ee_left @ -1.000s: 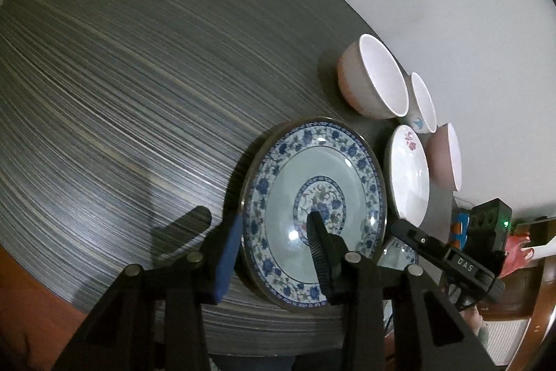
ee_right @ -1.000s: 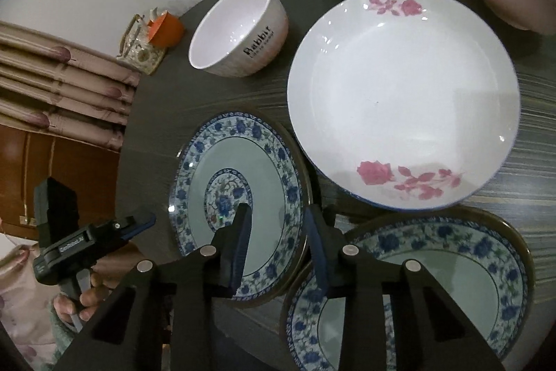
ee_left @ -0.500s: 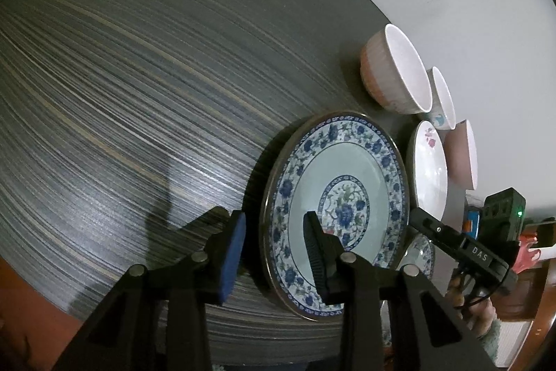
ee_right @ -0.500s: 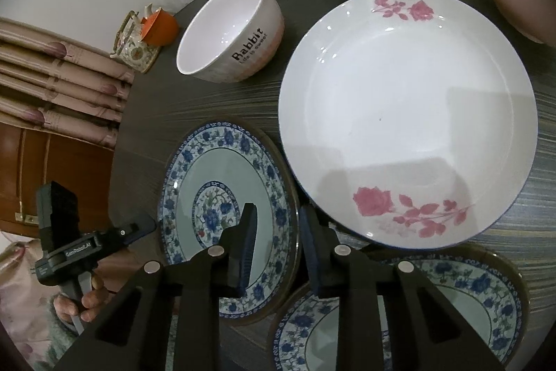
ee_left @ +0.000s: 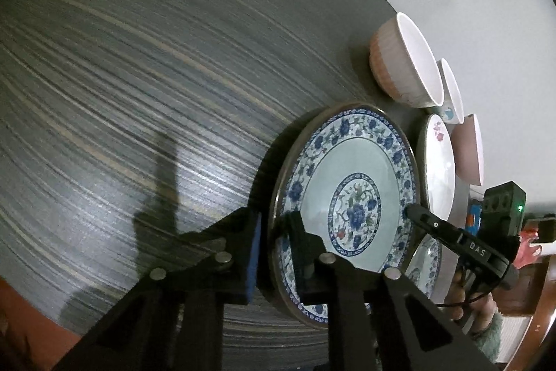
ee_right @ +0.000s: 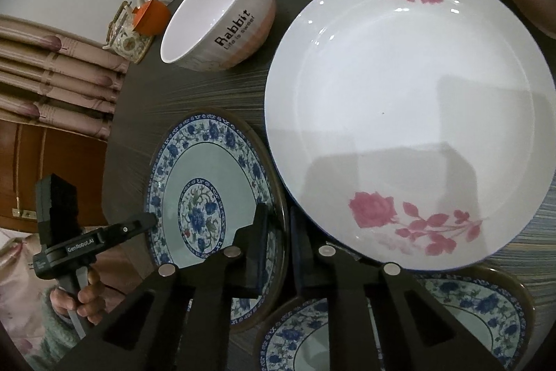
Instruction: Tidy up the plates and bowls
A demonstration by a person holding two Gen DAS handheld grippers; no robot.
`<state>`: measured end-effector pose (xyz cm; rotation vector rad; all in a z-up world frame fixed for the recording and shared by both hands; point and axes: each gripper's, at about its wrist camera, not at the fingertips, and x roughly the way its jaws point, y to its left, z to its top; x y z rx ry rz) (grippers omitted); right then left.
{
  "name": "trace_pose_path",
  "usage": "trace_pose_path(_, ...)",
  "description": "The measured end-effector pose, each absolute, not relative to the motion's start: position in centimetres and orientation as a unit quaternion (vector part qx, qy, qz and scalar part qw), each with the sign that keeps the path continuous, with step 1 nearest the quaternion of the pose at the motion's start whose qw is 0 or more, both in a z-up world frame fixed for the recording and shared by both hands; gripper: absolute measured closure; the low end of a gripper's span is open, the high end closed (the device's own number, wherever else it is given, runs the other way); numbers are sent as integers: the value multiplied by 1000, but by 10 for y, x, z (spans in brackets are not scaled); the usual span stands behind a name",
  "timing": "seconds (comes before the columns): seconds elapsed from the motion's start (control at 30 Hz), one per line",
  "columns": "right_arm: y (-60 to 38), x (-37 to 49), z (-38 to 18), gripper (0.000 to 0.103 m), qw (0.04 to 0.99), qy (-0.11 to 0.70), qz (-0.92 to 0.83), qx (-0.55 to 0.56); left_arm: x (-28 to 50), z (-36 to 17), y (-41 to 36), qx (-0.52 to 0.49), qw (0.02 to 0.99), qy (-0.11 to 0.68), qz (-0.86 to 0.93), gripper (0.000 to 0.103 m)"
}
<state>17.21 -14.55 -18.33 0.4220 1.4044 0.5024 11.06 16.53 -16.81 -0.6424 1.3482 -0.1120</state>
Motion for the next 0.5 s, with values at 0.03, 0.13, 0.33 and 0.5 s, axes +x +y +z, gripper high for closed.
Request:
trace_pose_path(0.03, -145, 172, -183, 91, 716, 632, 227, 190, 111, -168, 165, -291, 733, 613, -52, 90)
trace_pose_path(0.13, -142, 173, -182, 90, 719, 631, 226, 186, 111, -165, 163, -277, 740, 611, -53, 90)
trace_pose_path(0.33, -139, 167, -176, 91, 727, 622, 226, 184, 108, -153, 167, -264, 753, 600, -52, 90)
trace_pose_path(0.5, -132, 161, -168, 91, 734, 612, 229, 185, 106, -139, 176, -259, 763, 590, -48, 90)
